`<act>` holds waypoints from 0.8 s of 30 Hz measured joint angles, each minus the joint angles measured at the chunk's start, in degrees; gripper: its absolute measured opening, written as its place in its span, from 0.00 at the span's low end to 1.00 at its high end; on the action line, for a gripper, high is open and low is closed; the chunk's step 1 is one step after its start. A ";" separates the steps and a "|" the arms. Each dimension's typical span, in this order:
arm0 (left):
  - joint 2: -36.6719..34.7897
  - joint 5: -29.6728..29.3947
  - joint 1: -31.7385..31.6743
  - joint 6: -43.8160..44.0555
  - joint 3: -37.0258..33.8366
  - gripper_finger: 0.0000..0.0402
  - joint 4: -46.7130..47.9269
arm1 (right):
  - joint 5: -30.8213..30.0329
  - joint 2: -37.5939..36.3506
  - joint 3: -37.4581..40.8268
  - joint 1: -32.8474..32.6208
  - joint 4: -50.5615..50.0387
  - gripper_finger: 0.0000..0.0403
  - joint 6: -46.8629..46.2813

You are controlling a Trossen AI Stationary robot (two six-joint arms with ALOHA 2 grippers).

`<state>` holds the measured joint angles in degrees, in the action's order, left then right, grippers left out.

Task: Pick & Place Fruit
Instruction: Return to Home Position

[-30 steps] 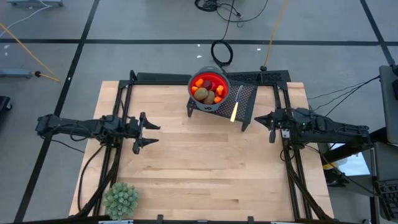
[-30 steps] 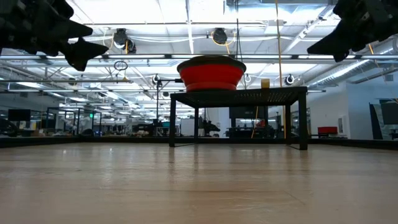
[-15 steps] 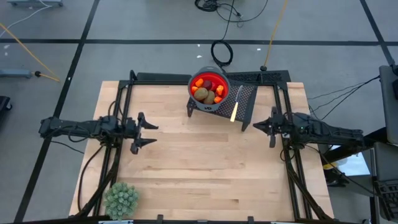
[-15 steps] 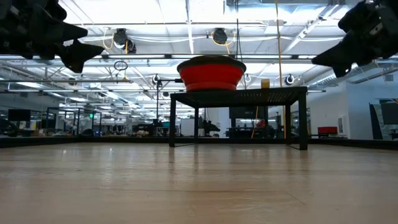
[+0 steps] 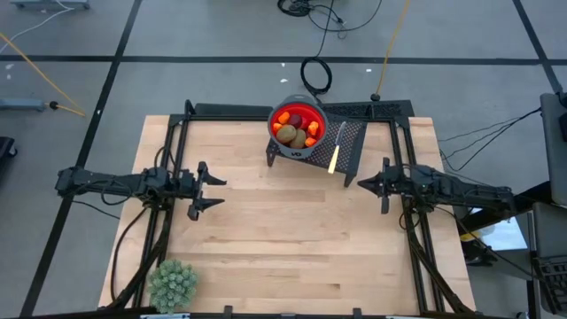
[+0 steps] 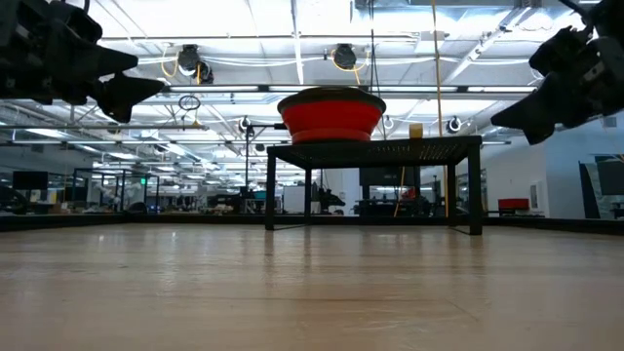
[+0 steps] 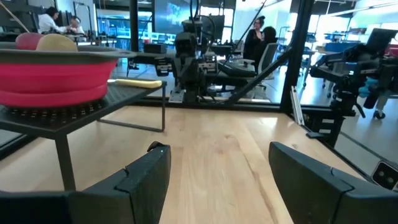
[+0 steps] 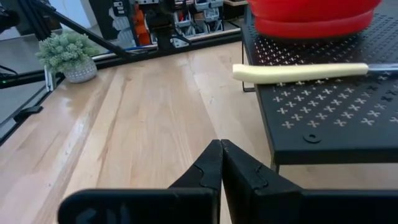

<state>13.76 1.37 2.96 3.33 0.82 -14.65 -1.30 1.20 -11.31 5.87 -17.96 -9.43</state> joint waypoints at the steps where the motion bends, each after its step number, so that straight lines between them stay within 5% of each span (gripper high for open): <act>1: 0.00 0.00 0.00 -0.05 0.00 0.67 0.01 | -0.05 -0.18 0.33 0.00 -0.01 0.00 0.01; 24: 0.00 -0.52 0.00 -3.65 0.02 0.67 0.06 | -0.33 -0.41 3.24 0.00 1.01 0.00 0.46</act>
<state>13.76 0.84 2.96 -0.32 0.84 -14.59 -1.63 0.80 -8.08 5.87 -16.95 -8.97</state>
